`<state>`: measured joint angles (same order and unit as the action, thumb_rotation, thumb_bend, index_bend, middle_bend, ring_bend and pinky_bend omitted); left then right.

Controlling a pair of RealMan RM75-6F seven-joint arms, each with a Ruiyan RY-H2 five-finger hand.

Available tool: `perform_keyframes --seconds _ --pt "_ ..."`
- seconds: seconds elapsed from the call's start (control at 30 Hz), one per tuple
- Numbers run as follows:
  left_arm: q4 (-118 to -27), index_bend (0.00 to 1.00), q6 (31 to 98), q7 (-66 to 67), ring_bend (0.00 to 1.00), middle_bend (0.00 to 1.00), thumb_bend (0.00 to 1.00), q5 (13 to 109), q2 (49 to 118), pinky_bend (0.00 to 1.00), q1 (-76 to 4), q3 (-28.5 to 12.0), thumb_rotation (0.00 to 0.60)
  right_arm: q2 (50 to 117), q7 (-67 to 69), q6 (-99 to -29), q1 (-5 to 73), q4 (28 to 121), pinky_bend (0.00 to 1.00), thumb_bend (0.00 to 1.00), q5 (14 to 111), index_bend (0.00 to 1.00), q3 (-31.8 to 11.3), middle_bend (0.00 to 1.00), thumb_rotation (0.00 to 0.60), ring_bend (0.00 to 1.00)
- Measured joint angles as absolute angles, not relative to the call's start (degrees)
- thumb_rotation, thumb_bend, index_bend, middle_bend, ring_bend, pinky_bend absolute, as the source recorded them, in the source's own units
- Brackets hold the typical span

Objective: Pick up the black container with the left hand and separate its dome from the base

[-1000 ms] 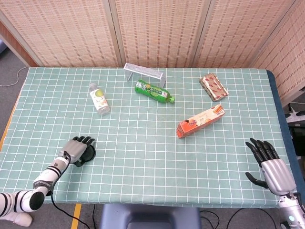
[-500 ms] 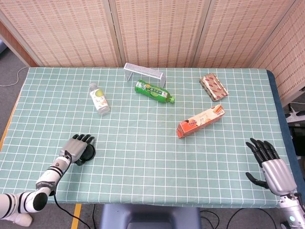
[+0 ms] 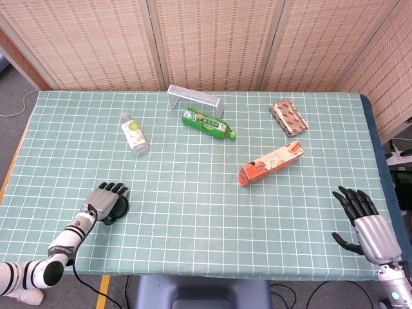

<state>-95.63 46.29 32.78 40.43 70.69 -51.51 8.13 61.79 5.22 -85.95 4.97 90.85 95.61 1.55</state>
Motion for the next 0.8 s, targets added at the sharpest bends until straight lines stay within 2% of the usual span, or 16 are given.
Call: perform_keyframes --seconds 0.47,0.67,0.8 --pt "-98.7 0.00 47.9 32.9 0.00 0.00 0.27 42.3 68.1 0.07 -51.0 7.8 0.600 61.8 5.3 -85.8 5.2 91.0 0.00 0.17 96.0 0.00 1.6 0.00 0.600 0.00" --pt "-100.0 0.00 51.4 36.8 0.00 0.00 0.29 42.6 67.6 0.04 -50.8 8.7 0.600 61.8 5.5 -85.7 5.2 91.3 0.00 0.17 96.0 0.00 1.7 0.00 0.600 0.00" --pt "-99.7 0.00 53.2 38.0 0.00 0.08 0.30 44.1 68.4 0.02 -49.9 9.2 0.600 61.8 5.1 -85.5 5.2 91.3 0.00 0.17 96.3 0.00 2.0 0.00 0.600 0.00"
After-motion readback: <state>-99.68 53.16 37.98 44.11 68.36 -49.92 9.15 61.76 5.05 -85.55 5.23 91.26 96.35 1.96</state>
